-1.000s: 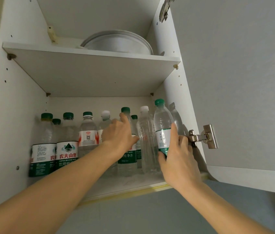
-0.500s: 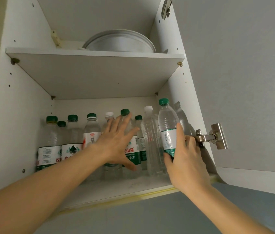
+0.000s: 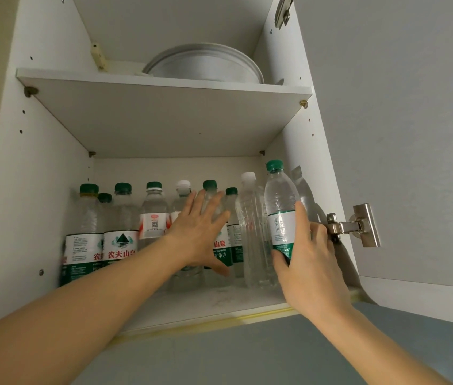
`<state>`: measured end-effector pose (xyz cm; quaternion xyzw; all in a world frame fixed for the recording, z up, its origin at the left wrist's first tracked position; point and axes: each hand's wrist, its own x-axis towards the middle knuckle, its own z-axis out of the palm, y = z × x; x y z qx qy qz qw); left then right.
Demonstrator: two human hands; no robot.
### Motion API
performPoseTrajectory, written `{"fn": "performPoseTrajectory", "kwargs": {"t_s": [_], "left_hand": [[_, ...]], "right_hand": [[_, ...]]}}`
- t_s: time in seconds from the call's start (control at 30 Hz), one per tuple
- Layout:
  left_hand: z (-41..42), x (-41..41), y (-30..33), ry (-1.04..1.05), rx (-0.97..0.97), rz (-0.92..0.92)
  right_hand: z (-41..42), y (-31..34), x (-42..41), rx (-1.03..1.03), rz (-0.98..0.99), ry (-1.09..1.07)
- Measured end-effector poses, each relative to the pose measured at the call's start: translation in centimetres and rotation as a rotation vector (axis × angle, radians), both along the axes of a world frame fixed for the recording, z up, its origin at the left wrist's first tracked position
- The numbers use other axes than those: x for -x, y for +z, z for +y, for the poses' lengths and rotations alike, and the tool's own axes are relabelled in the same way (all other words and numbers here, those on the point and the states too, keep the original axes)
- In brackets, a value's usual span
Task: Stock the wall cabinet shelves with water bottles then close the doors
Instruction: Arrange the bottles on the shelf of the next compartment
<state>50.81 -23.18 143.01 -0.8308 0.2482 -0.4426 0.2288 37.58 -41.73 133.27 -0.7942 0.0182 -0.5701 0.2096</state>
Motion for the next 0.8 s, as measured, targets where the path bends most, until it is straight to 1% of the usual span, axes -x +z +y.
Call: {"fn": "performPoseTrajectory", "kwargs": {"t_s": [0.07, 0.13, 0.23, 0.3, 0.33, 0.37, 0.43, 0.5, 0.57, 0.7, 0.8], "left_hand": [[0.1, 0.0, 0.0, -0.001, -0.004, -0.005], [0.3, 0.2, 0.0, -0.046, 0.01, -0.012], [0.4, 1.1, 0.1, -0.248, 0.113, 0.052], [-0.4, 2.1, -0.1, -0.412, 0.2, 0.159], [-0.9, 2.5, -0.3, -0.453, 0.224, 0.2], [-1.5, 2.7, -0.3, -0.455, 0.225, 0.214], [-2.7, 3.0, 0.0, -0.376, 0.2, 0.205], [-3.4, 3.1, 1.2, -0.317, 0.217, 0.249], [-4.1, 3.0, 2.5, -0.339, 0.223, 0.287], [-4.9, 2.4, 3.6, -0.383, 0.205, 0.271], [-5.1, 2.0, 4.0, -0.355, 0.219, 0.182]], "right_hand": [[0.0, 0.0, 0.0, -0.011, 0.003, 0.01], [0.0, 0.0, 0.0, -0.017, 0.002, 0.013], [0.0, 0.0, -0.1, -0.029, -0.004, 0.031], [-0.1, 0.1, -0.2, -0.038, 0.005, 0.049], [-0.2, 0.2, -0.3, -0.041, 0.023, 0.058], [-0.3, 0.4, -0.4, -0.047, 0.049, 0.07], [-0.7, 0.7, -0.4, -0.068, 0.112, 0.105], [-0.9, 1.1, -0.4, -0.081, 0.163, 0.15], [-1.2, 1.3, -0.4, -0.09, 0.191, 0.182], [-1.5, 1.4, -0.7, -0.103, 0.199, 0.181], [-1.1, 1.3, -0.8, -0.08, 0.207, 0.155]]}}
